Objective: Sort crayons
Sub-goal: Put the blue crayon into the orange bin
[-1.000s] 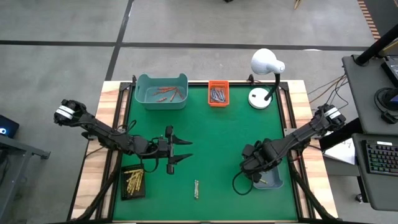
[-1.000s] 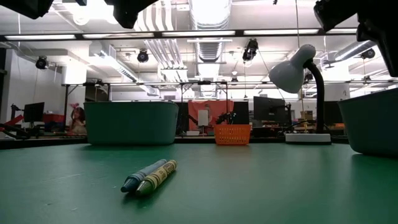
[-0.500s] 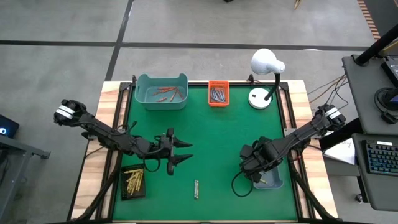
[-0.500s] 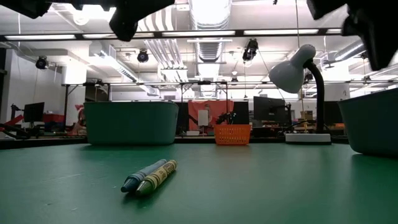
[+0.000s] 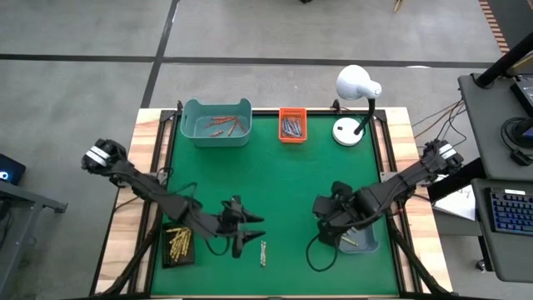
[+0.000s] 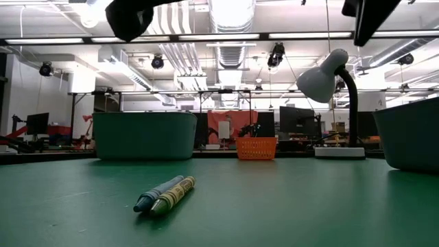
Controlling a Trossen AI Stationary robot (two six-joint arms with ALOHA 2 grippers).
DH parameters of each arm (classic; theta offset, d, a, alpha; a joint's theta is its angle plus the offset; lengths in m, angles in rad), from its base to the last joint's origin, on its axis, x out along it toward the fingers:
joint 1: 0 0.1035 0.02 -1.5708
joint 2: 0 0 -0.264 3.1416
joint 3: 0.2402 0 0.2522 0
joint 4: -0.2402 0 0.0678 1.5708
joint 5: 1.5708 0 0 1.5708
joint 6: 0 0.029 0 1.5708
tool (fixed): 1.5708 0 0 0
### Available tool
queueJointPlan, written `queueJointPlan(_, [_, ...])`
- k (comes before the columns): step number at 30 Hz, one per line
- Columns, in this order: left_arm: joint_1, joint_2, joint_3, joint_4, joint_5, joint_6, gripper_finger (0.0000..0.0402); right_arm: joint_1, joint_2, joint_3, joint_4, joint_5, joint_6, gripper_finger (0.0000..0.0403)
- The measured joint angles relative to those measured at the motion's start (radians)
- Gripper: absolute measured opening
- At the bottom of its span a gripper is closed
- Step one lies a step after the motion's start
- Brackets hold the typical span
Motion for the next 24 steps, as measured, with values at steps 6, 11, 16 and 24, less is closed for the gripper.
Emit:
queueJointPlan(6, [-0.027, 0.119, 0.201, -0.428, -0.004, -0.252, 0.0189, 0.068, 0.001, 0.0, 0.062, 0.001, -0.009, 0.0072])
queueJointPlan(11, [-0.057, 0.245, 0.334, -0.651, 0.018, -0.422, 0.0189, 0.146, 0.001, 0.0, 0.077, 0.04, 0.037, 0.0064])
queueJointPlan(16, [-0.085, 0.381, 0.459, -0.792, 0.033, -0.56, 0.0189, 0.211, 0.002, -0.001, 0.096, 0.097, 0.088, 0.0063])
queueJointPlan(24, [-0.09, 0.556, 0.678, -1.096, 0.033, -0.656, 0.0189, 0.246, 0.003, -0.001, 0.179, 0.183, 0.08, 0.0058])
